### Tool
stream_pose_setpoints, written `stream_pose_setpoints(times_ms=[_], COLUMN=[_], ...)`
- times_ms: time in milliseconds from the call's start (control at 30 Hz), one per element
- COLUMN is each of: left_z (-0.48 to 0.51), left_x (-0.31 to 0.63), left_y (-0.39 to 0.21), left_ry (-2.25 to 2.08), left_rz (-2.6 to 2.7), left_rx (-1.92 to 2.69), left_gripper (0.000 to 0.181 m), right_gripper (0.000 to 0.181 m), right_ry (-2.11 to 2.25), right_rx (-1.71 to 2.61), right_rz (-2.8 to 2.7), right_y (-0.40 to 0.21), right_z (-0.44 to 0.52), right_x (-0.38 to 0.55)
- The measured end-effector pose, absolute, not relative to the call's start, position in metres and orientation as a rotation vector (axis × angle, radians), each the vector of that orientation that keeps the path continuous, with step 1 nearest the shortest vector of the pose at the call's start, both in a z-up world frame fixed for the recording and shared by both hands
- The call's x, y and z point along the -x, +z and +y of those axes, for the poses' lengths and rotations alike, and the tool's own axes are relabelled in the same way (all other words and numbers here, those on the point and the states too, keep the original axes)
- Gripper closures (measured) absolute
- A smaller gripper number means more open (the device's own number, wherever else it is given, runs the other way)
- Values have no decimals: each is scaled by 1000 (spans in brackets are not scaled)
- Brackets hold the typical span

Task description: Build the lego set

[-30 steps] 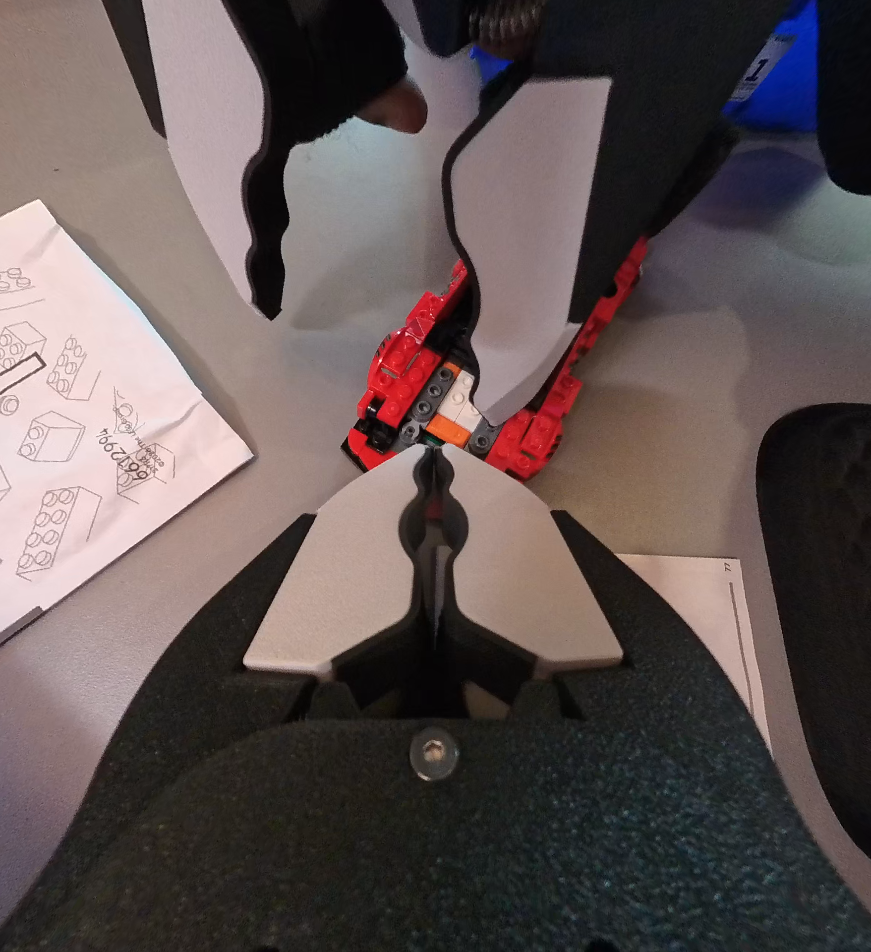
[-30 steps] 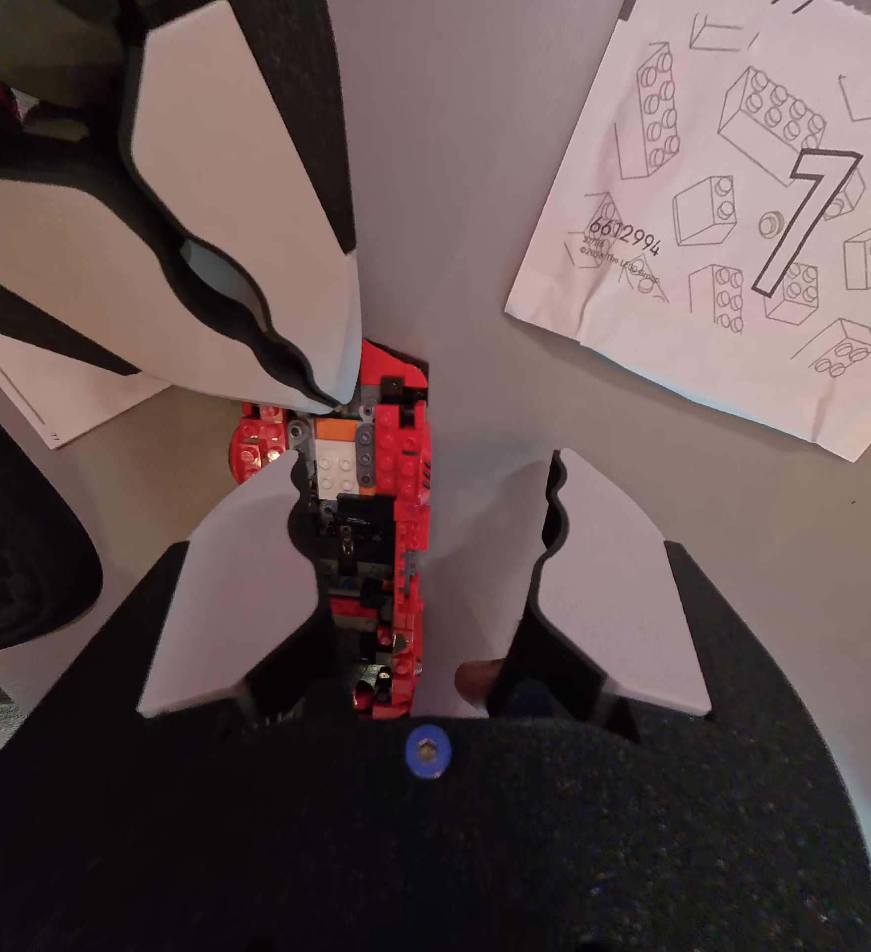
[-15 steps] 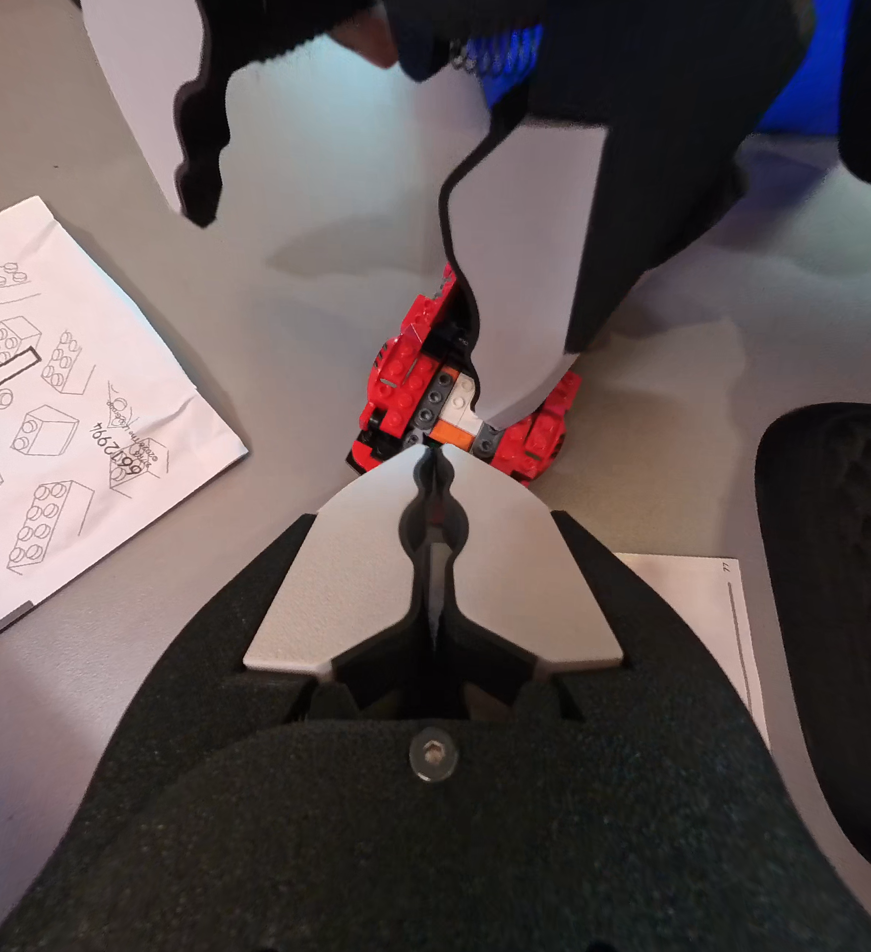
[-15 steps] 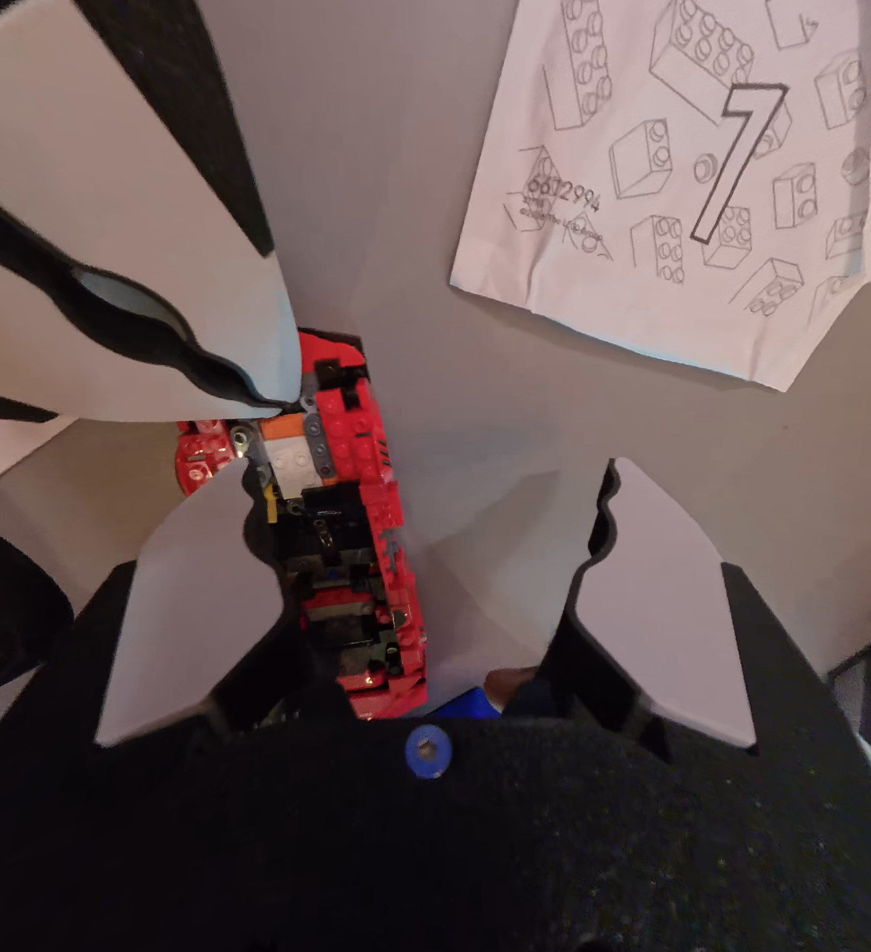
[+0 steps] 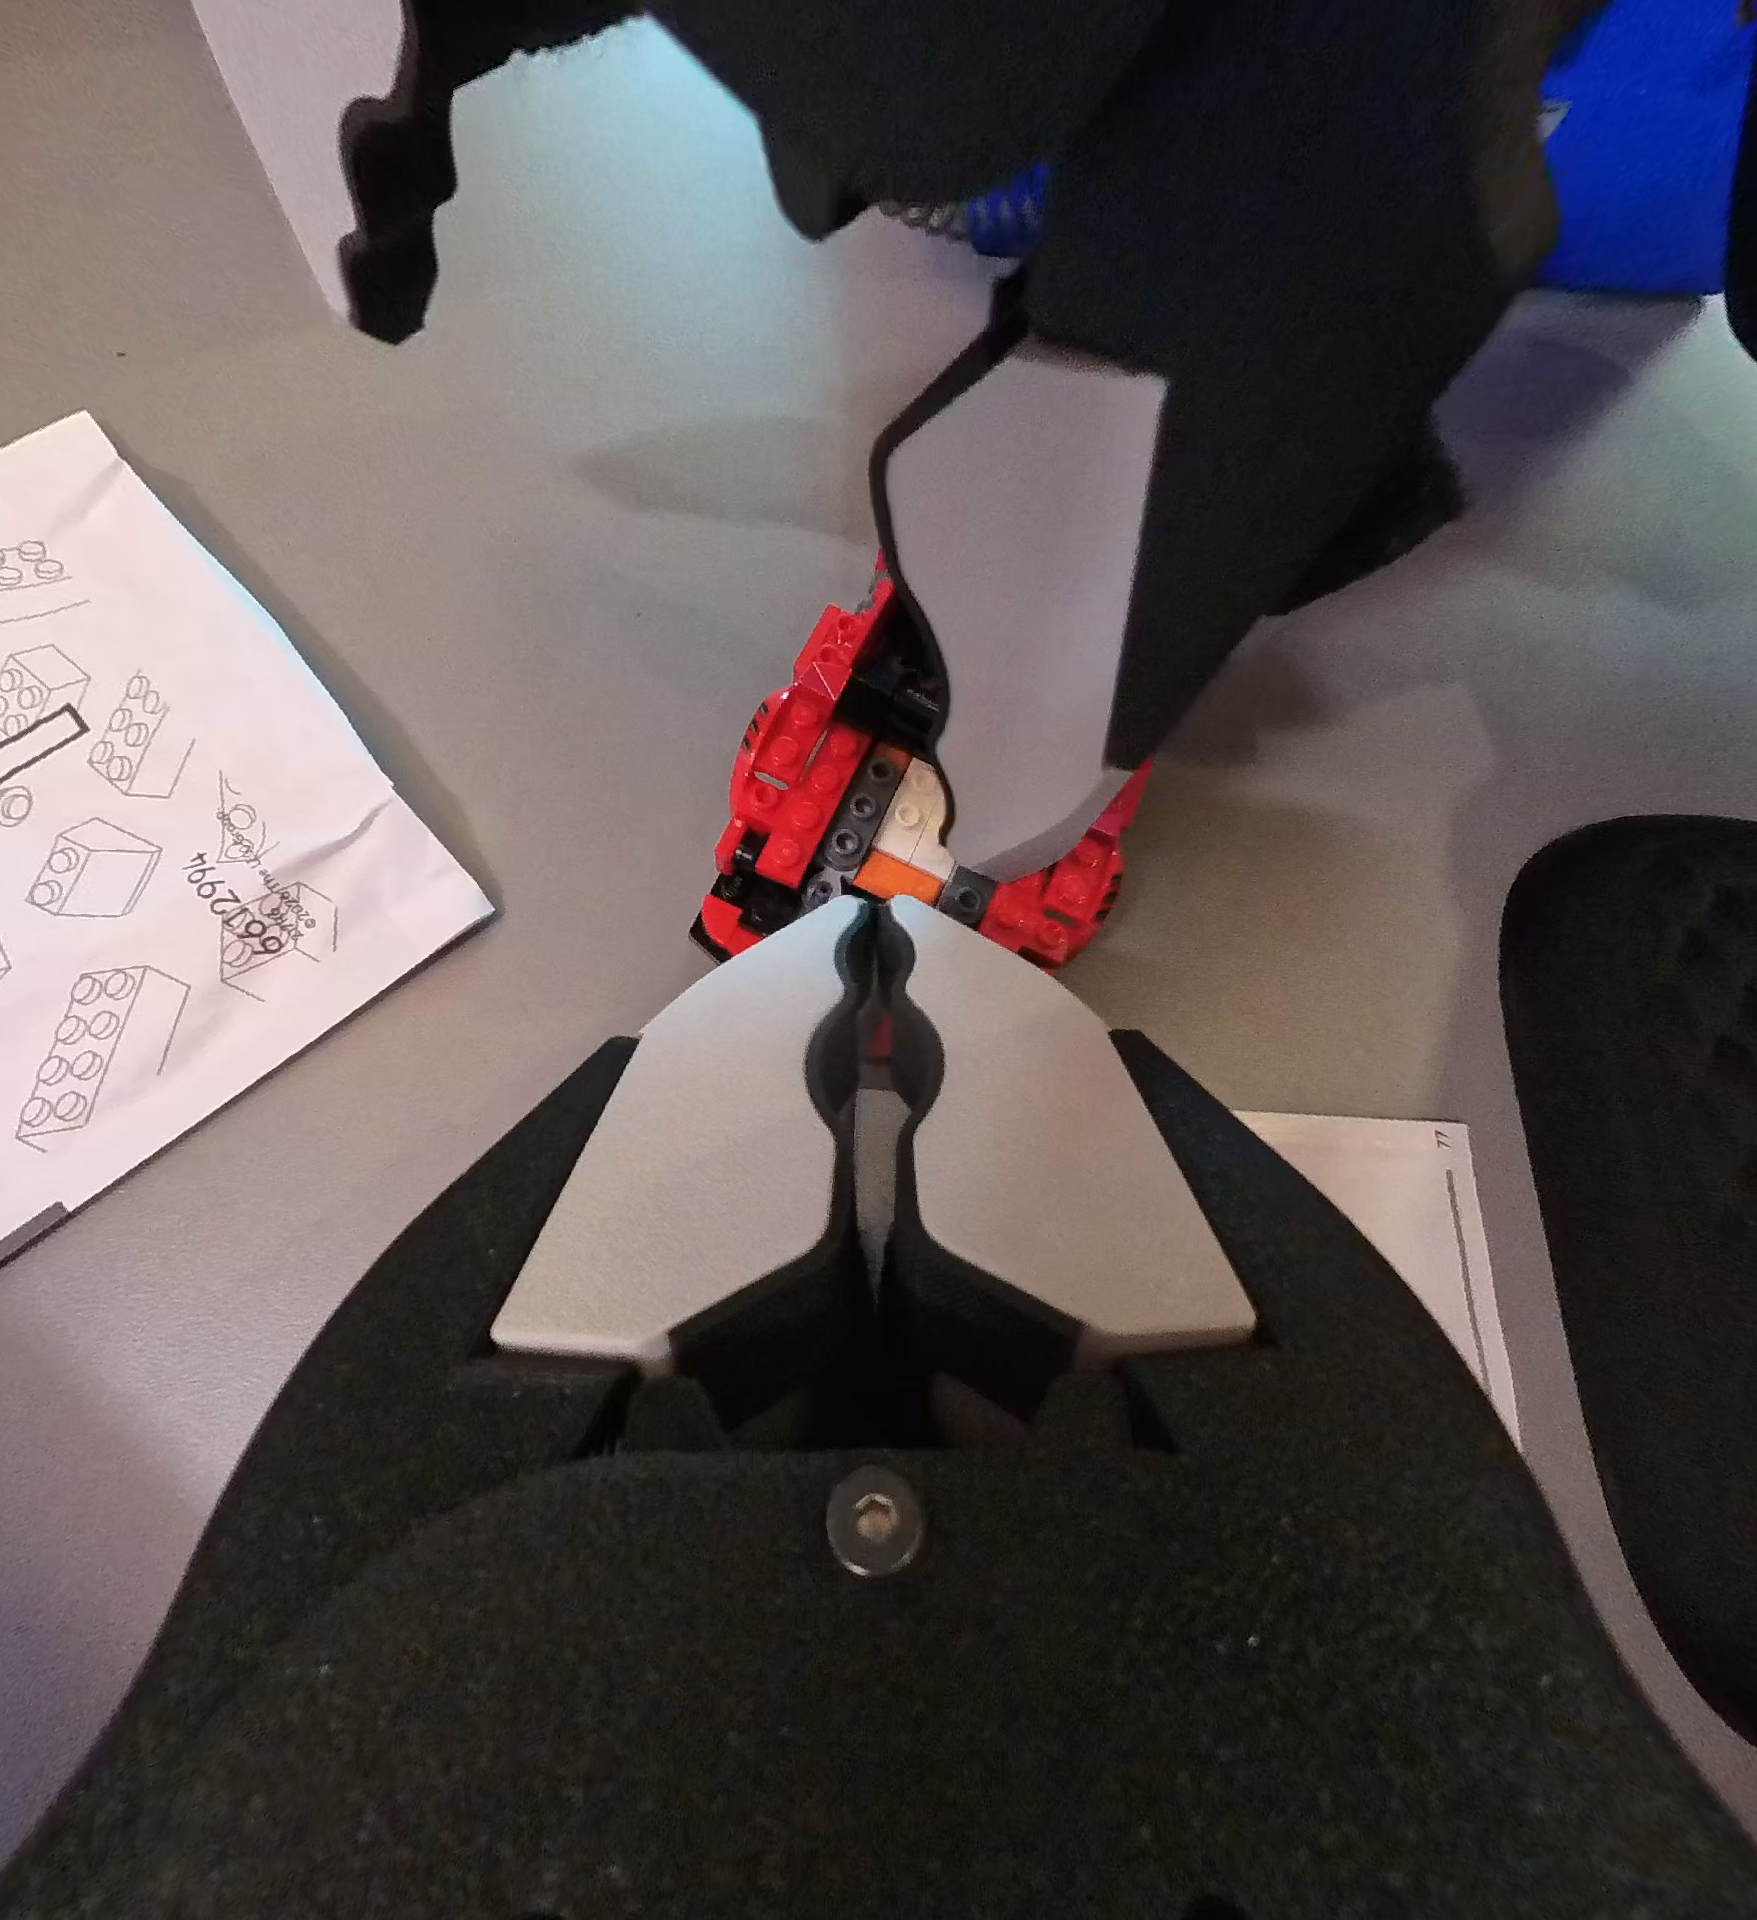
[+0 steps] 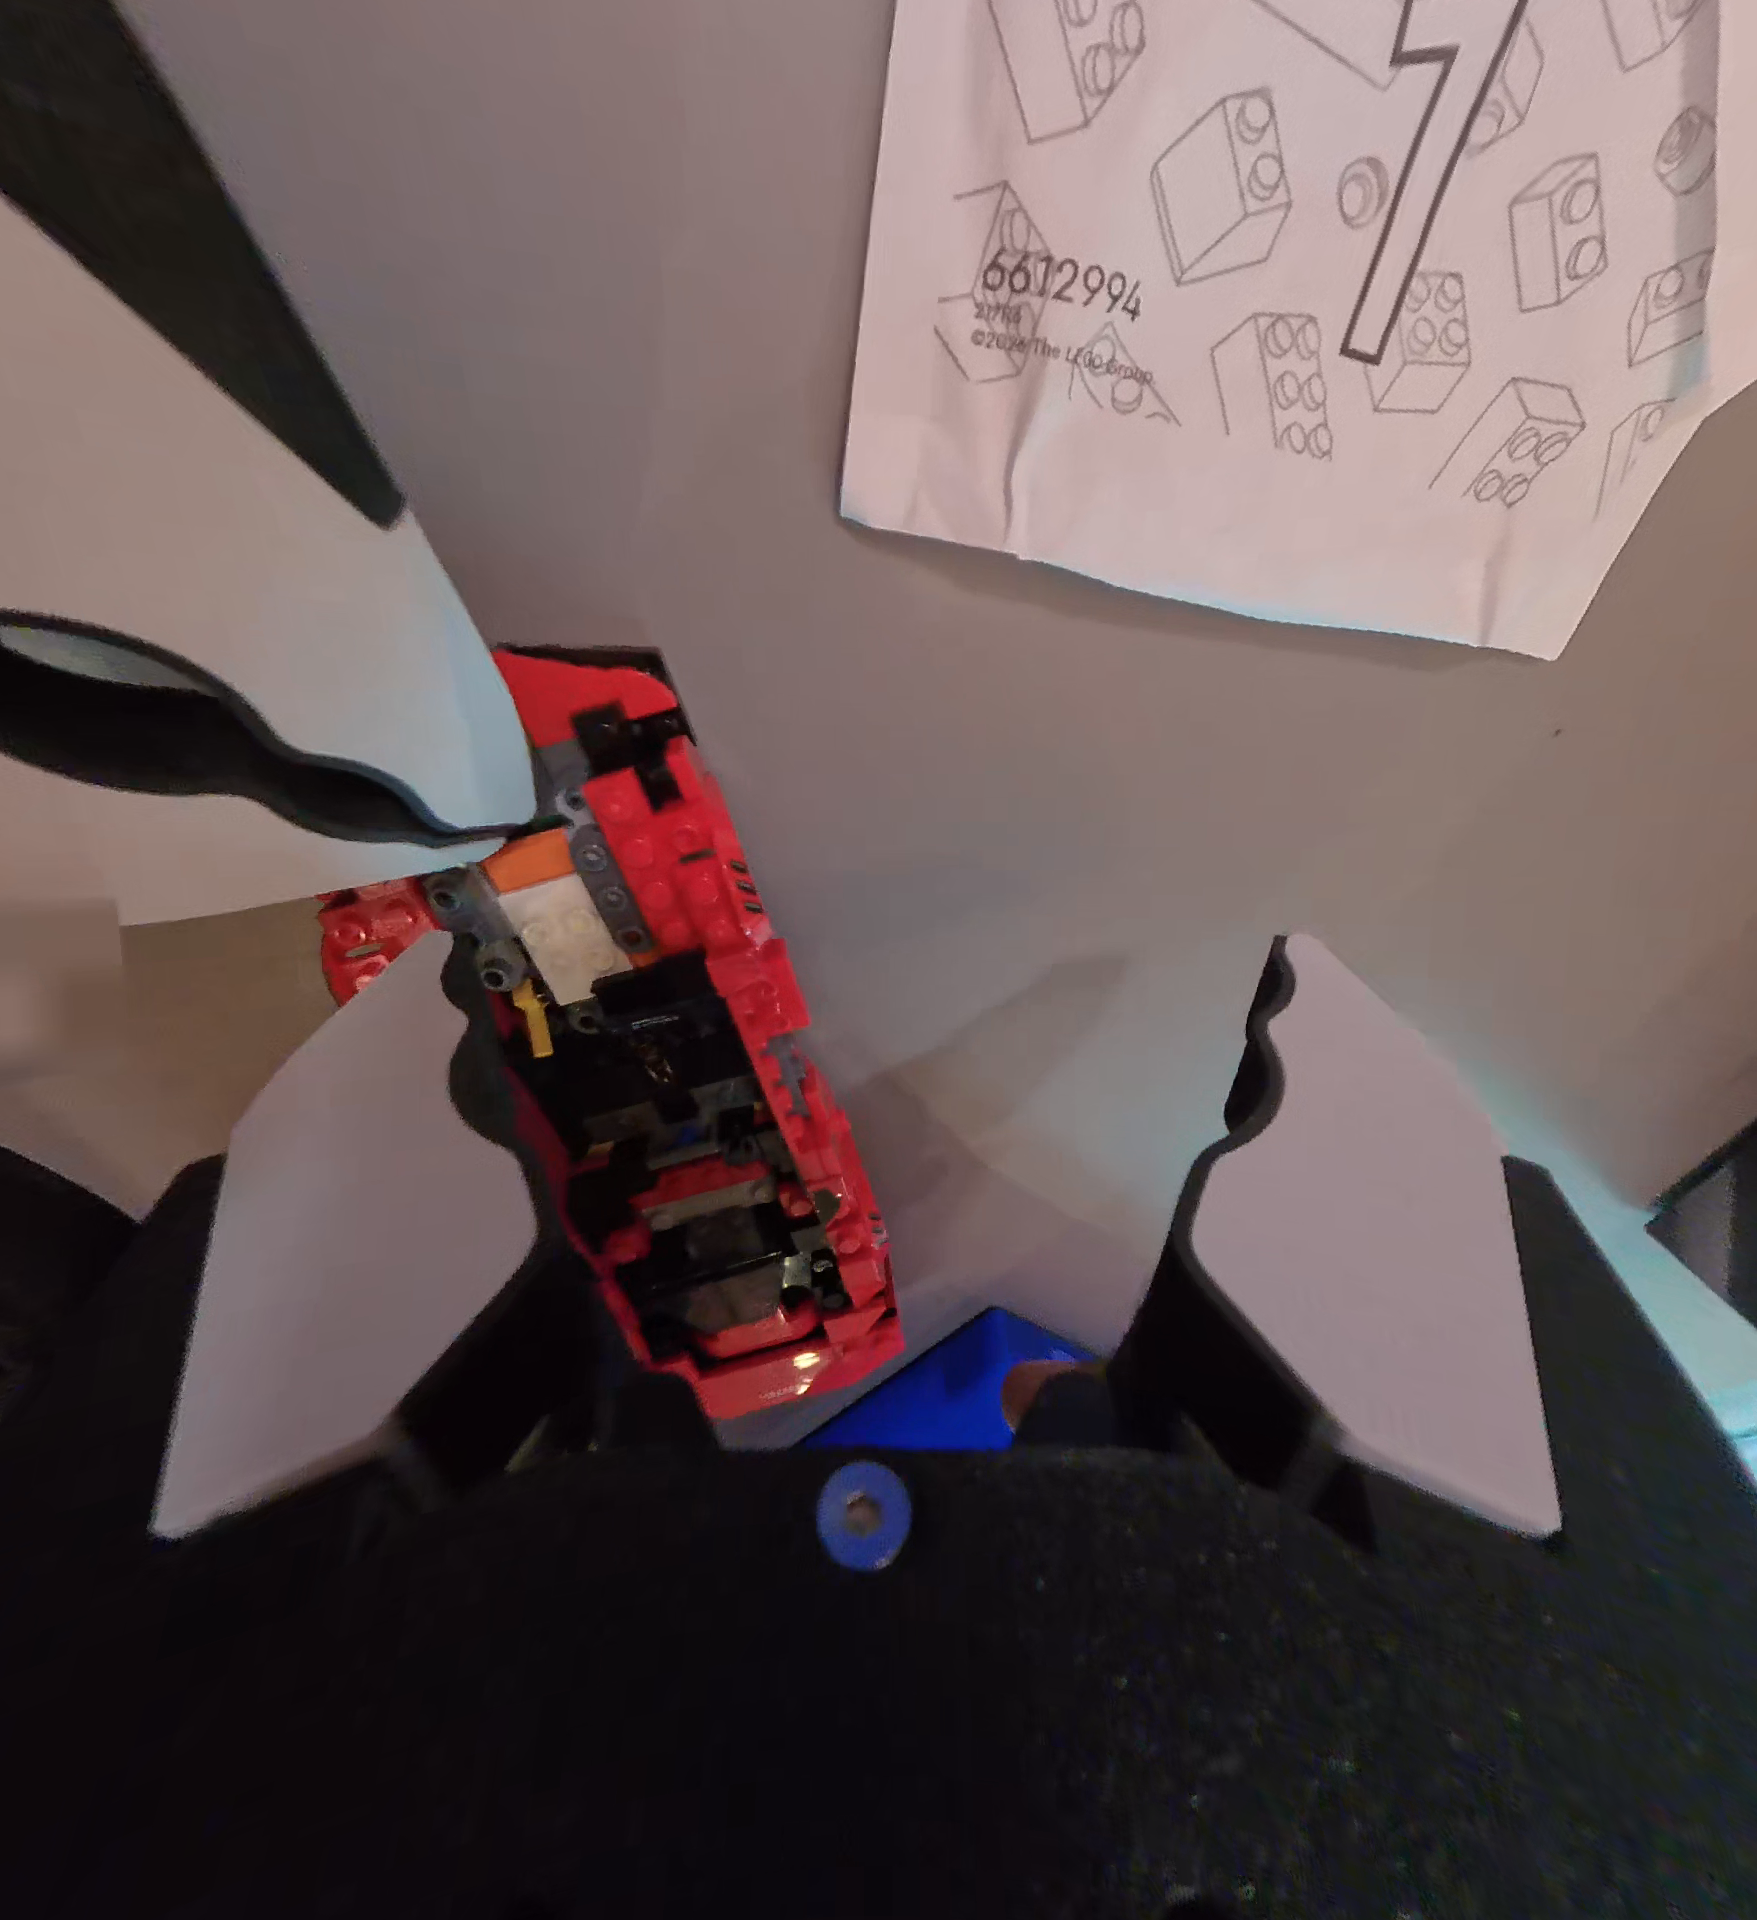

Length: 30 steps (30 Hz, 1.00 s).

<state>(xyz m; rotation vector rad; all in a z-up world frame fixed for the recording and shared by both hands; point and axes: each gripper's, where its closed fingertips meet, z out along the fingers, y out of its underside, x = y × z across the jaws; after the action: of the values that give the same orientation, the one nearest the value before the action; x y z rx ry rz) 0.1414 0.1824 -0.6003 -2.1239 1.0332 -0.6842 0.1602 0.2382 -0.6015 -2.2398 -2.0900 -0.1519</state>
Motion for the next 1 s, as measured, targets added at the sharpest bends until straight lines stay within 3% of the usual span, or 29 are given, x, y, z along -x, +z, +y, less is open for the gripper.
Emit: stream_pose_setpoints(times_ms=[400, 667, 1000], left_z=[183, 176, 176], left_x=[-149, -148, -146], left_y=[-599, -591, -594], left_ry=[-730, -1038, -1028], left_rz=[1092, 1024, 993], left_rx=[2126, 2224, 2254], left_gripper=[181, 181, 181], right_gripper=[33, 32, 32], right_ry=[-59, -40, -10], right_rx=[2374, 2359, 2352], right_rz=[-2087, -2088, -2063], right_y=[-613, -613, -613], right_z=[242, 242, 242], right_x=[-166, -165, -165])
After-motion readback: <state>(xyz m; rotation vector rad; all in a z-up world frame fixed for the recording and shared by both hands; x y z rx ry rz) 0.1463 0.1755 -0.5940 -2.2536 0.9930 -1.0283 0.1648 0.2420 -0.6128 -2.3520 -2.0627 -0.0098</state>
